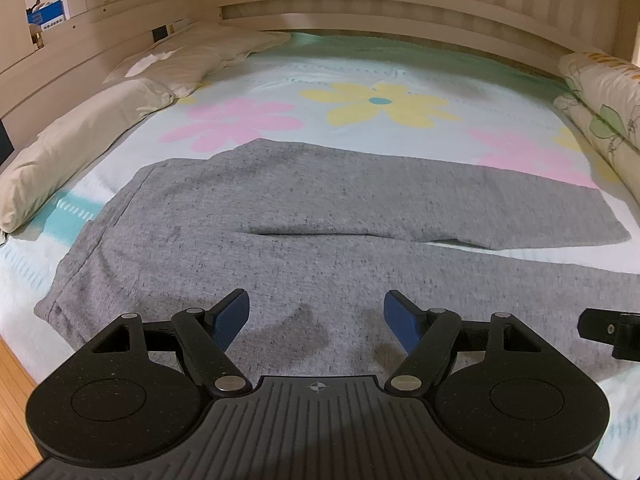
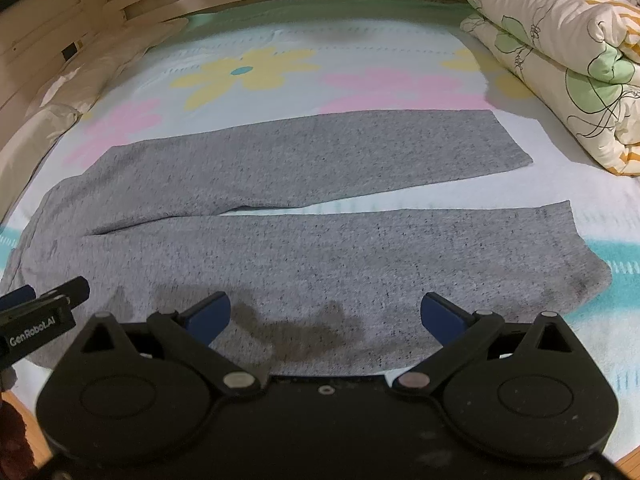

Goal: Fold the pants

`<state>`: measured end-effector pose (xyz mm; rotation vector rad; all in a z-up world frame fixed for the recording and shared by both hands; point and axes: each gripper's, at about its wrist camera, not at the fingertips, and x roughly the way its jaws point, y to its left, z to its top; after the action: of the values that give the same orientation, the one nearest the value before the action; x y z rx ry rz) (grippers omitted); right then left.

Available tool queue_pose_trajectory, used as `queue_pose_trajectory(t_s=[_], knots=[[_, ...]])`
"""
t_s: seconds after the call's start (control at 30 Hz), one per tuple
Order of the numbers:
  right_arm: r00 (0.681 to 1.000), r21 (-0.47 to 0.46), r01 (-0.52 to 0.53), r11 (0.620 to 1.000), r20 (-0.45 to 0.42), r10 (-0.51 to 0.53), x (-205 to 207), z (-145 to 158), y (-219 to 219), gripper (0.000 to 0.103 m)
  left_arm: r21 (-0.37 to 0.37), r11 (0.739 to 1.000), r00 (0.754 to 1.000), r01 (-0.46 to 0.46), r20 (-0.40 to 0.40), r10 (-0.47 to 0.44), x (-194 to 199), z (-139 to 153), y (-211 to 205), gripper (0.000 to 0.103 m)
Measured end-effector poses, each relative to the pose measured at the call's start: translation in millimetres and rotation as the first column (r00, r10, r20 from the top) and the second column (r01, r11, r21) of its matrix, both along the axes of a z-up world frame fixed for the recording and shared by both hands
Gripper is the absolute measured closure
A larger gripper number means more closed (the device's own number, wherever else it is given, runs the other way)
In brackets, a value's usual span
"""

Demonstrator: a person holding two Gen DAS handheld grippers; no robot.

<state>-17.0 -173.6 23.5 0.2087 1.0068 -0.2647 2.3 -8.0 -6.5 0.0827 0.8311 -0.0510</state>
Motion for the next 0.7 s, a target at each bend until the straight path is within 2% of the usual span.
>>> queue_pose_trajectory(t_s=[0.7], knots=[[1.0, 0.0, -0.013, 1.0, -0.006, 0.013, -0.2, -0.7, 2.0, 0.0, 0.003, 1.0, 1.0, 0.007, -0.002, -0.007, -0.4, -1.2, 0.4, 0.03]])
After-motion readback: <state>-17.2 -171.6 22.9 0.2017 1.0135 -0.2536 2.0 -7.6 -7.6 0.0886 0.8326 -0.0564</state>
